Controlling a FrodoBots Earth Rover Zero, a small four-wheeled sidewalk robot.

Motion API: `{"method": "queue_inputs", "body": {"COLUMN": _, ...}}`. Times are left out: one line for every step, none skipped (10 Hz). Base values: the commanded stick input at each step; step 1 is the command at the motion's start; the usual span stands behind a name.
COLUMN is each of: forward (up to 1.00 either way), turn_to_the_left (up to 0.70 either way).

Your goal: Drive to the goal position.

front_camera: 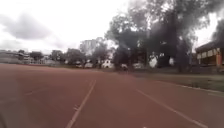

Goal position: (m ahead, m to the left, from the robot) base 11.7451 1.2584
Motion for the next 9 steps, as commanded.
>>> {"method": "queue_inputs", "body": {"forward": 0.67, "turn_to_the_left": 0.00}}
{"method": "queue_inputs", "body": {"forward": 0.67, "turn_to_the_left": 0.00}}
{"method": "queue_inputs", "body": {"forward": 0.67, "turn_to_the_left": 0.00}}
{"method": "queue_inputs", "body": {"forward": 0.67, "turn_to_the_left": 0.00}}
{"method": "queue_inputs", "body": {"forward": 0.67, "turn_to_the_left": 0.00}}
{"method": "queue_inputs", "body": {"forward": 0.67, "turn_to_the_left": 0.00}}
{"method": "queue_inputs", "body": {"forward": 0.67, "turn_to_the_left": 0.00}}
{"method": "queue_inputs", "body": {"forward": 0.67, "turn_to_the_left": 0.00}}
{"method": "queue_inputs", "body": {"forward": 0.67, "turn_to_the_left": 0.00}}
